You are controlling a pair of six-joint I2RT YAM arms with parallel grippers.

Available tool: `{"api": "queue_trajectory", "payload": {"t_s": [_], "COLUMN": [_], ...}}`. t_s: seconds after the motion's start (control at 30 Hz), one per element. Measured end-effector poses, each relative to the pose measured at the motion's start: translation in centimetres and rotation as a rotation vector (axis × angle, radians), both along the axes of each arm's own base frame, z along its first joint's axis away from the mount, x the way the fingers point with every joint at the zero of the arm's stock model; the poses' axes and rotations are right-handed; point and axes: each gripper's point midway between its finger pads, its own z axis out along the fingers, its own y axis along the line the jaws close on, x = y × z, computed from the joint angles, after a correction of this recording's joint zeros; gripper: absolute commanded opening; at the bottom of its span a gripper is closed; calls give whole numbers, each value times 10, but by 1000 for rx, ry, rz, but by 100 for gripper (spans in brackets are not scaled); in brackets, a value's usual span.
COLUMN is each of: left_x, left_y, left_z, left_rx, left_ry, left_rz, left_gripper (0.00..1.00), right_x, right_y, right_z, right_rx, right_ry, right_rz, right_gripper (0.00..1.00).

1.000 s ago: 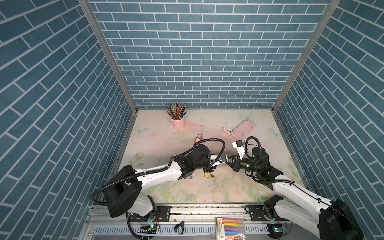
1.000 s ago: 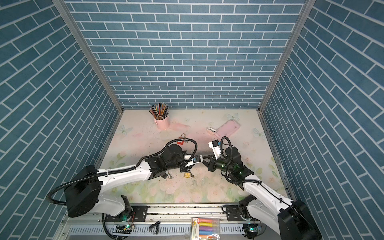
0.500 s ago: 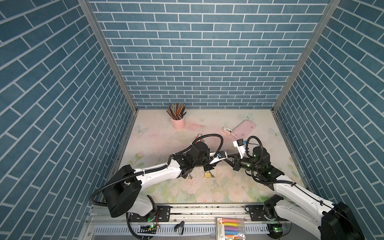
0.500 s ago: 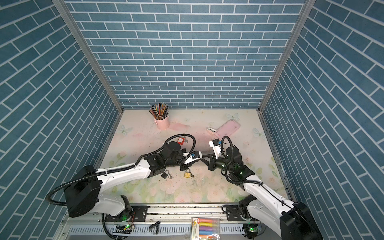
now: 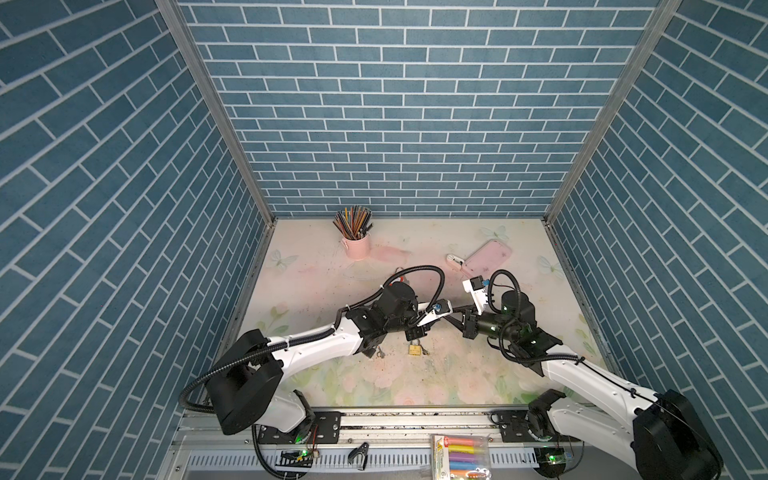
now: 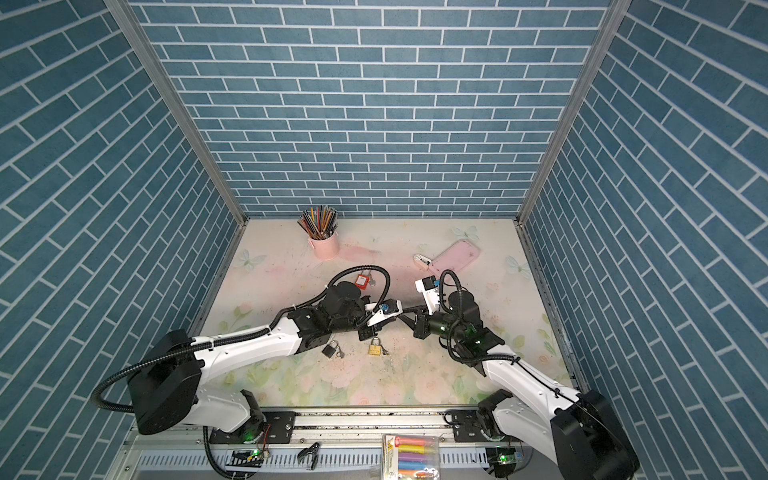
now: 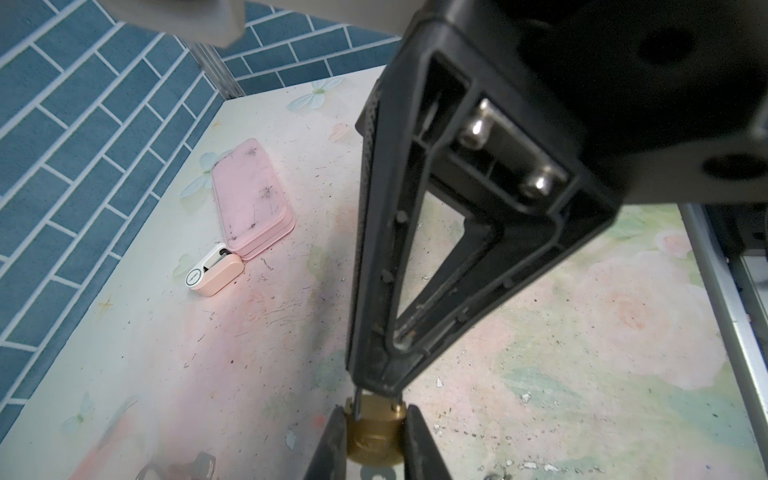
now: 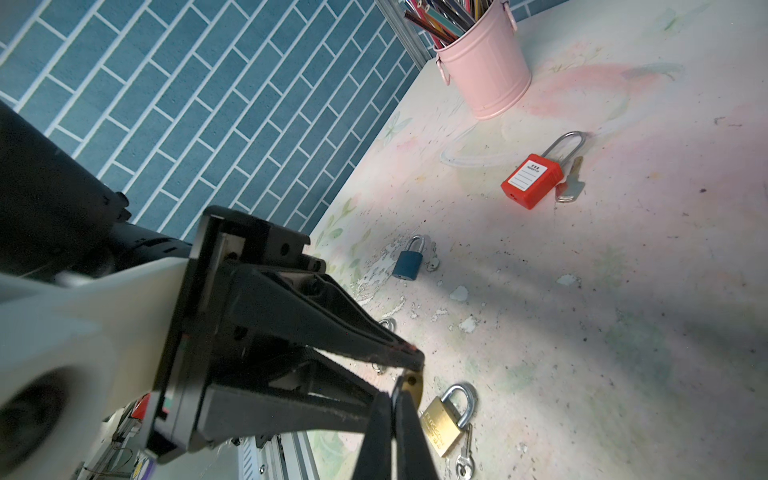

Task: Lock with the key

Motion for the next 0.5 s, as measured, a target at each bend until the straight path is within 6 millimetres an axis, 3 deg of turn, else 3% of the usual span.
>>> {"api": "queue_trajectory", "payload": {"t_s": [0.5], "left_x": [9], "left_y": [12], "left_z": [-4], "left_rx": [39], "left_ry": [26], "left_rz": [37], "left_gripper": [0], "right_x": [8], "right_y": [13], "right_z": [-8], "right_rx": [7], "right_ry": [-13], "right_rz": [-6], "right_gripper": [0]}}
